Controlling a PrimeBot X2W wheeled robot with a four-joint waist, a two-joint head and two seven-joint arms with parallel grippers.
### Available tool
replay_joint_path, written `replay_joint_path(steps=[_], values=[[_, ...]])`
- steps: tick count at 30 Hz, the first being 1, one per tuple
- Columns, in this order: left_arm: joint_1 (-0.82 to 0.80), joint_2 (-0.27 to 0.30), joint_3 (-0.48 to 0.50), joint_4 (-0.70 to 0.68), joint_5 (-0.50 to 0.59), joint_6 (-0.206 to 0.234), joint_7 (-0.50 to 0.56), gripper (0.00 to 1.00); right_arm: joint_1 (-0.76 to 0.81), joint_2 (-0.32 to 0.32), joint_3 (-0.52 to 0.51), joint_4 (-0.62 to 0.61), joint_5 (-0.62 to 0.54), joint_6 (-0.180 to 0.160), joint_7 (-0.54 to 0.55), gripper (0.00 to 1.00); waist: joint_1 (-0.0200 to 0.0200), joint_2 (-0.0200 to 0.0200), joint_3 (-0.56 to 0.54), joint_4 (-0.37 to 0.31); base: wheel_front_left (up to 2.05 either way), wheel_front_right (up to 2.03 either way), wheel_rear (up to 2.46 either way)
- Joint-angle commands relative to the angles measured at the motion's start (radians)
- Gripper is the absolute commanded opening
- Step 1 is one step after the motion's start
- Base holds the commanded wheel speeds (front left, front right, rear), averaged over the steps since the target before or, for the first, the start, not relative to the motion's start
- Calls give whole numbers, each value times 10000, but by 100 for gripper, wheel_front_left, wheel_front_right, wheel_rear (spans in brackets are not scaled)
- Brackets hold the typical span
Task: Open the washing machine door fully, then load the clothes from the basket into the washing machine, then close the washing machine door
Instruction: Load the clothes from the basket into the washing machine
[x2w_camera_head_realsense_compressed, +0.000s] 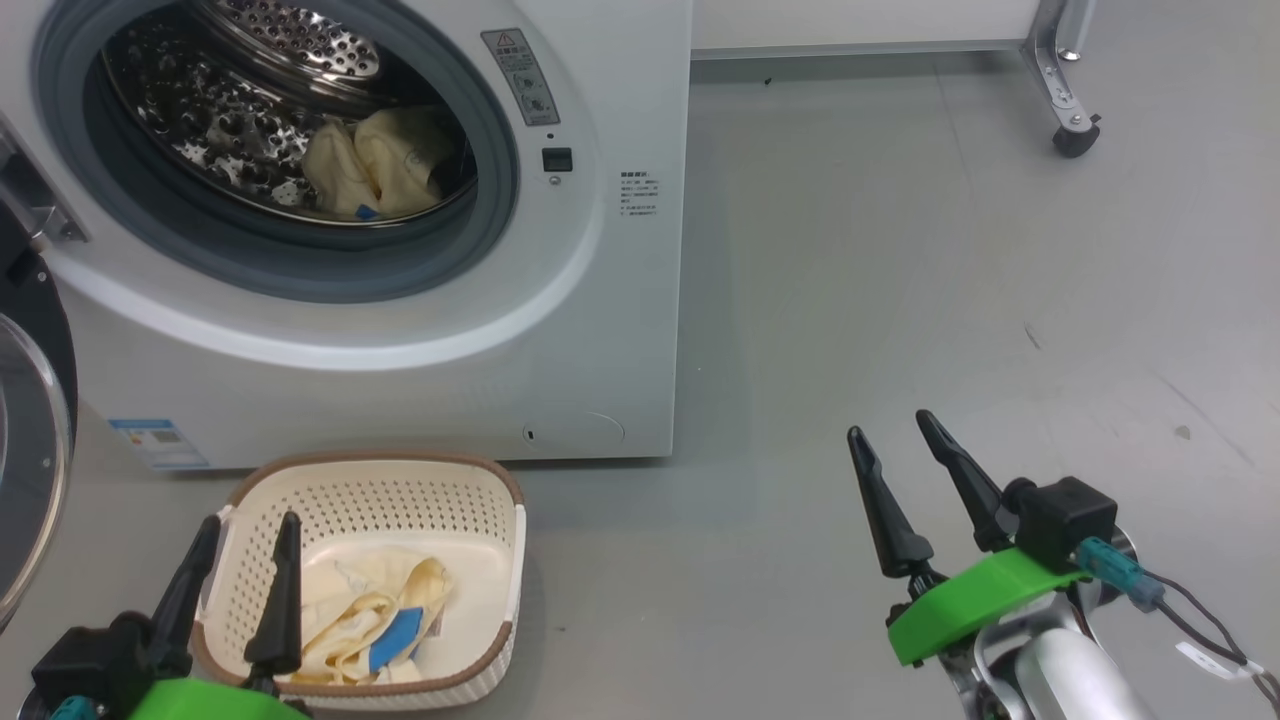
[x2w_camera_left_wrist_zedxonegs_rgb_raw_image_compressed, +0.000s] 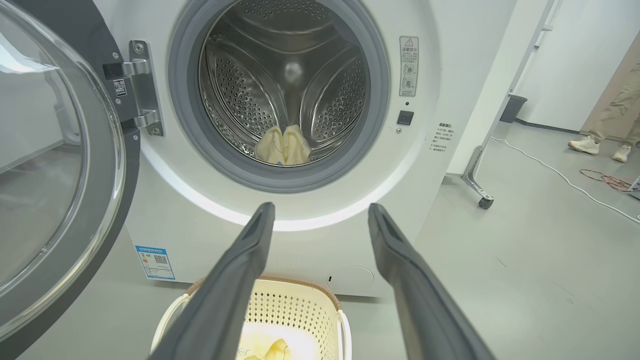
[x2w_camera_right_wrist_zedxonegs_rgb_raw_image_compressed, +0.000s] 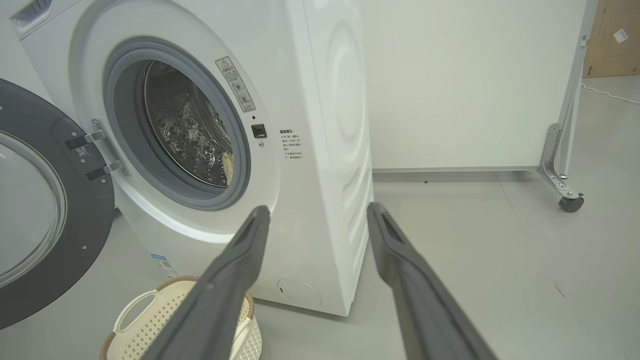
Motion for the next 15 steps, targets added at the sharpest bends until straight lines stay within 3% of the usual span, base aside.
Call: replay_joint_path(steps=[1,15], values=[[-321,146,482,-235,85,-27,-68,100,-275,20,155,-310,-5,0,-67,100,0,0,21,-2,0,0,0],[-555,164,537,-188,78,-156,-68,100,-382,20,135,-333,-45,0,-67,100,0,0,566,-150,0,0,0]])
